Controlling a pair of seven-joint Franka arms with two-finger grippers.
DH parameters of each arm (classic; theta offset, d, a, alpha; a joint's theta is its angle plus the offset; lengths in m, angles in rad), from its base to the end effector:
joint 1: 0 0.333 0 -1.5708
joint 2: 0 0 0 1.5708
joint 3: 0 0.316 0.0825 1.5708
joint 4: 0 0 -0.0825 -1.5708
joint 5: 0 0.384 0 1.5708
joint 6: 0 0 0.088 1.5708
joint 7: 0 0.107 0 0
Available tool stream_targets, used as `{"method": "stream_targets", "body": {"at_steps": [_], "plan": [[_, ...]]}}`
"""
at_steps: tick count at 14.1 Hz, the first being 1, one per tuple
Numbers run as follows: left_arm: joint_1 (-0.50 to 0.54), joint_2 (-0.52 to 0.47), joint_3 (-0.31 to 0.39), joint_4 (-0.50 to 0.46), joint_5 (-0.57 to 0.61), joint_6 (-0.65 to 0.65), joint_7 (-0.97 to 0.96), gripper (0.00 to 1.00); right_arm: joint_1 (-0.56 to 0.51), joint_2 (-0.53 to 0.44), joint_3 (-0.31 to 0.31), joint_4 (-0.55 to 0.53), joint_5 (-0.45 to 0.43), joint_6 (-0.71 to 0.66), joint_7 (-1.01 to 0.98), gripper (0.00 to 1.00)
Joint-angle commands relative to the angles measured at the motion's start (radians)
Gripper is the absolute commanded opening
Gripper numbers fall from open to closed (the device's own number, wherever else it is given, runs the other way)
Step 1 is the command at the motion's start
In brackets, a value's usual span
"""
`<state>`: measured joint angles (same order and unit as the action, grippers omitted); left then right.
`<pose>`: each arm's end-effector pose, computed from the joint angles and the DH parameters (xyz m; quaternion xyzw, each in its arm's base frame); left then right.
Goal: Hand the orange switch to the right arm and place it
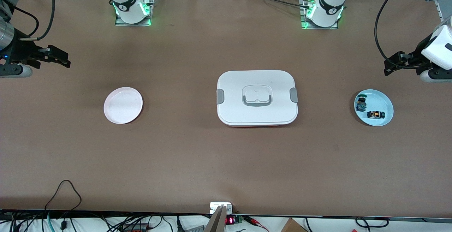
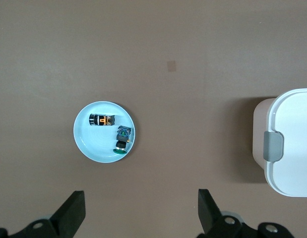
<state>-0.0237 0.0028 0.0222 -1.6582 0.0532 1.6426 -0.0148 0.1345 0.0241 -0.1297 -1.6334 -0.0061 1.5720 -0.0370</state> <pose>0.5593 0.0045 0.5879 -0.9996 -0.0045 0.0090 0.0266 0.5583 0.0028 0.5818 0.9989 0.0210 -0.0427 0.0039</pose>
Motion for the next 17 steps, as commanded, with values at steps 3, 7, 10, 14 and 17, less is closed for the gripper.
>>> {"method": "stream_targets", "body": {"at_steps": [3, 7, 10, 14, 17], "plan": [[0.014, 0.022, 0.001, 0.026, -0.024, -0.020, 0.021, 1.00, 0.000, 0.002, 0.005, 0.015, -0.003, -0.013, 0.003, 1.00], [0.043, 0.069, 0.004, 0.026, -0.021, -0.020, 0.022, 1.00, 0.000, 0.000, 0.005, 0.015, -0.009, -0.015, -0.001, 1.00], [0.080, 0.106, 0.005, 0.023, -0.021, -0.020, 0.033, 1.00, 0.000, 0.002, 0.005, 0.015, -0.006, -0.015, 0.000, 1.00], [0.099, 0.173, 0.005, 0.020, -0.010, -0.007, 0.042, 1.00, 0.000, 0.002, 0.005, 0.015, -0.002, -0.006, 0.014, 1.00], [0.123, 0.235, 0.005, 0.006, -0.009, 0.078, 0.079, 1.00, -0.001, 0.002, 0.005, 0.015, 0.000, -0.007, 0.017, 1.00]]}}
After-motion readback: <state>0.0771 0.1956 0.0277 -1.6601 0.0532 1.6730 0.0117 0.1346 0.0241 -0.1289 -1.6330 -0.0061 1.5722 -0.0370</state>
